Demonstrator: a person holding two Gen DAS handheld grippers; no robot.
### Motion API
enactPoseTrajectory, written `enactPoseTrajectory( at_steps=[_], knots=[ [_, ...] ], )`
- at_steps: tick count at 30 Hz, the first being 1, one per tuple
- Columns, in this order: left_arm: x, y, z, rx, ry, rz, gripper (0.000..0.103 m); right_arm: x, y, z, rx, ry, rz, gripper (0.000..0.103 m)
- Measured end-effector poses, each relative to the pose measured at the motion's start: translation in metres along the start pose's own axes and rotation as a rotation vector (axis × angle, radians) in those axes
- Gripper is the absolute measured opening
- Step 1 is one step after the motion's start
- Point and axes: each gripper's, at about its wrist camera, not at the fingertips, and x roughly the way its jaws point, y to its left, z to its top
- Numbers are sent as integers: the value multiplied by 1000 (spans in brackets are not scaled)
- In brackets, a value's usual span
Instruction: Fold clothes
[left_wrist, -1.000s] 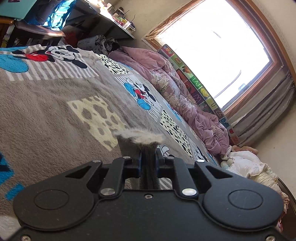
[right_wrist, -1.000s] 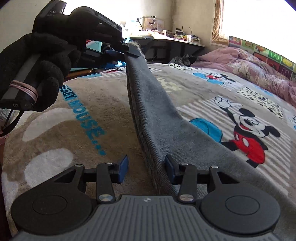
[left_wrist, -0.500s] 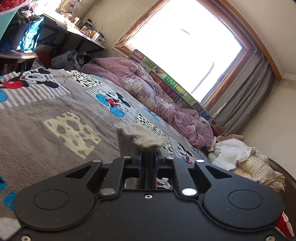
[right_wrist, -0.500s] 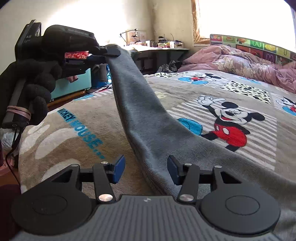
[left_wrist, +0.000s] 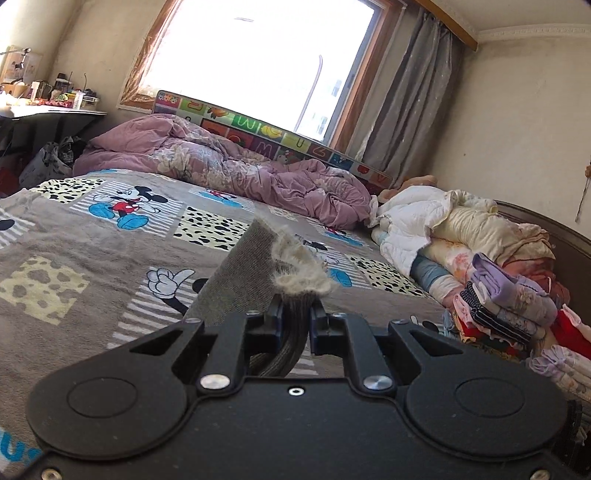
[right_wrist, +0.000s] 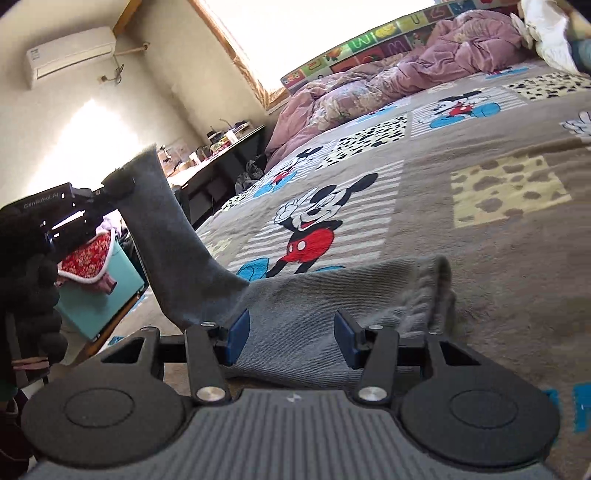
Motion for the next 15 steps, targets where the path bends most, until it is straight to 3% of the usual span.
enactPoseTrajectory(
  at_steps=[7,15],
  knots=[
    [32,-64,-38,167,95,-15,10,-35,-56,-2,166,-70,26,53],
    [55,-110,-90,396,159,47,10,-51,-99,-10,279,-123,47,53]
  ],
)
